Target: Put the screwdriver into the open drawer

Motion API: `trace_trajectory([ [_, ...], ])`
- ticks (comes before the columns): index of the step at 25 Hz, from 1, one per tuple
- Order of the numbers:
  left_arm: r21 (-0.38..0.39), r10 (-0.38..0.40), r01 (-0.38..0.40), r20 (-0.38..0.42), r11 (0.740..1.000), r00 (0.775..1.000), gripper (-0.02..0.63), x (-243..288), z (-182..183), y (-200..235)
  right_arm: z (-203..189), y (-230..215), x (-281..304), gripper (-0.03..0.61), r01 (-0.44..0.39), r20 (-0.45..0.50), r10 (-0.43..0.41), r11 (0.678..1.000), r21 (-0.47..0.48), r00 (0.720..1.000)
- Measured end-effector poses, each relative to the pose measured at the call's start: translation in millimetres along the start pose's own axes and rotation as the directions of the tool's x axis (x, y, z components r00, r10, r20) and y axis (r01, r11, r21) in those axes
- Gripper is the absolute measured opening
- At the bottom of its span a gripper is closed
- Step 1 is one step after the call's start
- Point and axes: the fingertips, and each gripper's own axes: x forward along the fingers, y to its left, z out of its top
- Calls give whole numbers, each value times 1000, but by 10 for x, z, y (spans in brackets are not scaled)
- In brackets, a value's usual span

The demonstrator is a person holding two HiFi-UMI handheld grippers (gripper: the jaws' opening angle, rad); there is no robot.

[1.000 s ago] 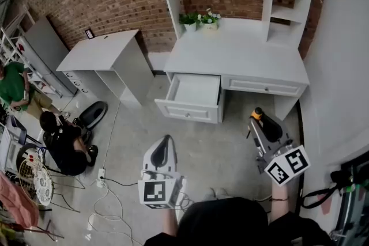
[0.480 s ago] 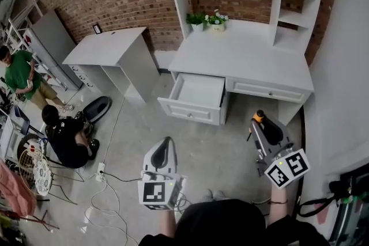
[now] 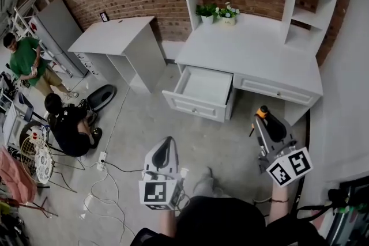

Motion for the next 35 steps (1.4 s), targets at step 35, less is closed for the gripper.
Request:
trace_trajectory([
  [35,-83,-132,125,-73,989,989,8,2254,-431,1454,-651,-544,2501,110,41,-112,-41,999,-7,993],
])
